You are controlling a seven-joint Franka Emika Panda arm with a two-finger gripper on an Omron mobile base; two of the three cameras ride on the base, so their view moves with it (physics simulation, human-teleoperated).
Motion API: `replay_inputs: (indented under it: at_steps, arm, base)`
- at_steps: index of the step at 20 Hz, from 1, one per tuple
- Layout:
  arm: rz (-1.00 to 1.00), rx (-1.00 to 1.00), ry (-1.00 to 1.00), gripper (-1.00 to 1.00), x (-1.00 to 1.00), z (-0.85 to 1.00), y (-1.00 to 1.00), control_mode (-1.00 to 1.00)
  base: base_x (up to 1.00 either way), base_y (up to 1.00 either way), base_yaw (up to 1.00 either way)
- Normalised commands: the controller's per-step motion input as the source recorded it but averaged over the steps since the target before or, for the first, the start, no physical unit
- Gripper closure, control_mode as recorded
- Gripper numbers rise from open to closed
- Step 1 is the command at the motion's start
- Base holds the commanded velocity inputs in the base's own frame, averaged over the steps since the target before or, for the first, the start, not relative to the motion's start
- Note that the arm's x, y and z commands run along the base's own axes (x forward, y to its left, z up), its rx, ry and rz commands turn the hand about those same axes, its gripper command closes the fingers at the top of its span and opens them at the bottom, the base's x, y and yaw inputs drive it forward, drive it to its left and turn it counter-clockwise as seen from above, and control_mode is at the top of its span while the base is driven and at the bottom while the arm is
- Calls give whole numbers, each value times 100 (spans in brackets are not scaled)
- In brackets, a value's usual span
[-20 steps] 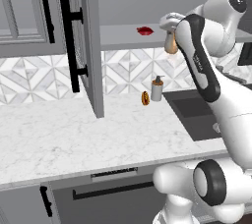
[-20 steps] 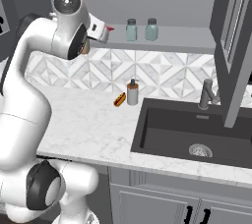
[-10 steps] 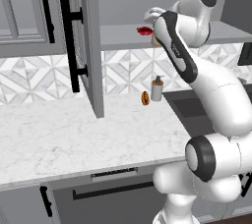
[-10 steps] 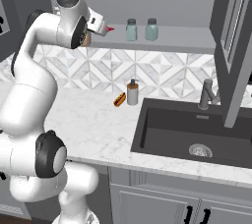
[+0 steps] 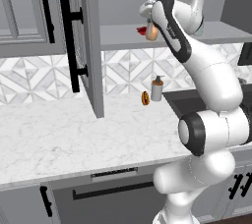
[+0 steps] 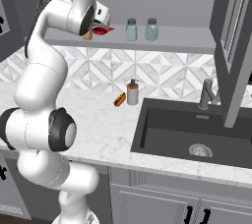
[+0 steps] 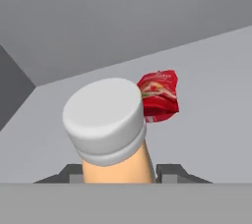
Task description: Put the shaker and condiment bottle from the counter next to their counterparts in the cabinet.
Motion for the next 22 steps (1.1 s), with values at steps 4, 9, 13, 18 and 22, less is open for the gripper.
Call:
replay_inputs:
  at_steps: [4,9,13,18,22]
  arm:
    - [12,0,0,100,5,-15,0,-100]
    - [4,-3,-9,100,1,-32,0,-100]
    - [0,0,-7,100,21,-18,1,-100]
    - [0,0,-4,100,40,-4,9,-100]
    - [0,0,-2,100,40,0,3,-100]
  base:
    - [0,0,0]
    - [0,0,0]
    - [0,0,0]
    - [0,0,0]
    - [0,0,0]
